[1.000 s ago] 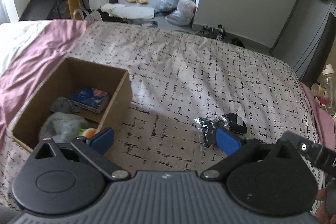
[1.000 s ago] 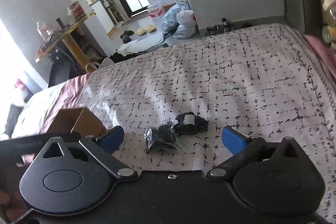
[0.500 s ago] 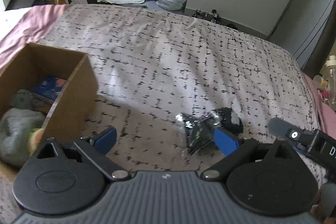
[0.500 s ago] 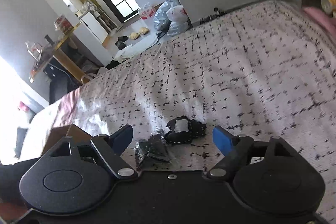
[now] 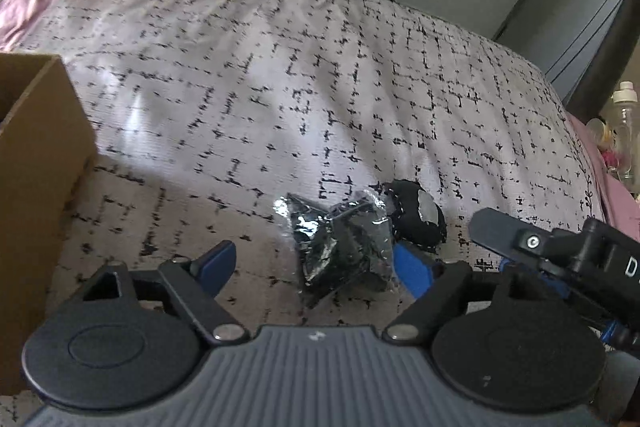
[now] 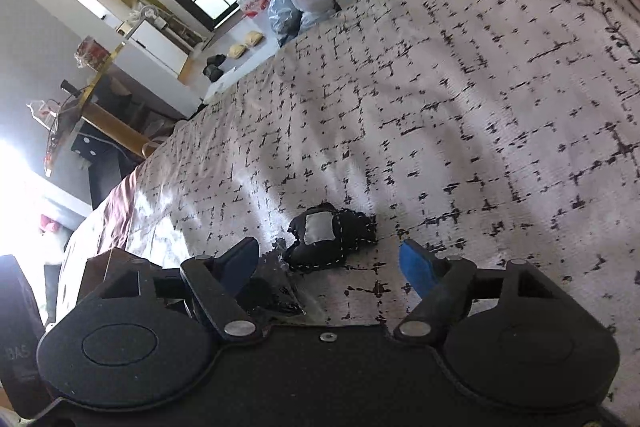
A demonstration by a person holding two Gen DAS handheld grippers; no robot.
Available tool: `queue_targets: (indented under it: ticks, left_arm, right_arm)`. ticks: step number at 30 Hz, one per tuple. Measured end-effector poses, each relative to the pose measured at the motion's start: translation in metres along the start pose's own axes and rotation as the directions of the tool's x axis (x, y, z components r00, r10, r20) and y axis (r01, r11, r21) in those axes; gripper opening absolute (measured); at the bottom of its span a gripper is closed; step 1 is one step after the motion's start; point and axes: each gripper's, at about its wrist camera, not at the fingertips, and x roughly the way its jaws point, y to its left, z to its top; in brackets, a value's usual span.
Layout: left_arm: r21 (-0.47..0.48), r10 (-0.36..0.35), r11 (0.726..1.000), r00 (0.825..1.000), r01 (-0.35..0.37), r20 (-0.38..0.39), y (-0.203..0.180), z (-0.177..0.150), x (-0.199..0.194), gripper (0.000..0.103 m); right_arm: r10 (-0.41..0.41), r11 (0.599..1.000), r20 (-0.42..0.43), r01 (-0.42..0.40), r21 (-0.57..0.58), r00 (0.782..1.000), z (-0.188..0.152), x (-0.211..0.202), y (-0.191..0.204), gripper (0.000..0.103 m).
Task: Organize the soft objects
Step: 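Grasp the black plastic bag with the left gripper while the right gripper grasps the white-patched black item, then lift and carry the black bag and black item over the box with both grippers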
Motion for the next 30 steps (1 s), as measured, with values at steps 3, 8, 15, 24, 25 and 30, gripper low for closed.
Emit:
queue_targets:
  ticks: [3, 8, 15, 24, 25, 30]
  left_arm:
    - [-0.018, -0.018, 1.000, 1.000, 0.018, -0.015, 0.002, 0.003, 0.010, 0.075]
    - [-0.059, -0.067, 0.996, 0.997, 0.065, -0.037, 0.012, 0.011, 0.016, 0.049]
    - [-0.042, -0.053, 0.998, 0.998, 0.051, -0.043, 0.025, 0.017, 0.010, 0.039]
    - [-0.040, -0.004, 0.999, 0.999, 0.002, -0.045, 0.044, 0.022, -0.014, 0.038]
    - [-0.045, -0.002, 0.999, 0.999, -0.001, -0.050, 0.046, 0.024, -0.018, 0.038]
    - [-0.055, -0.022, 0.998, 1.000, 0.021, -0.019, 0.052, 0.035, -0.042, 0.038]
  right_arm:
    - [0.003, 1.000, -0.011, -0.003, 0.004, 1.000, 0.001, 0.008, 0.001, 0.076]
    - [-0.010, 1.000, -0.017, 0.011, 0.021, 1.000, 0.007, 0.020, -0.002, 0.075]
    - [-0.029, 1.000, -0.039, 0.028, -0.010, 0.999, 0.009, 0.038, 0.010, 0.070]
    - [-0.093, 0.990, -0.072, 0.084, -0.115, 0.993, -0.001, 0.054, 0.019, 0.034]
    - [-0.109, 0.986, -0.068, 0.099, -0.134, 0.992, -0.003, 0.051, 0.021, 0.031]
    - [-0.150, 0.981, -0.053, 0.142, -0.131, 0.987, -0.010, 0.031, 0.022, 0.028]
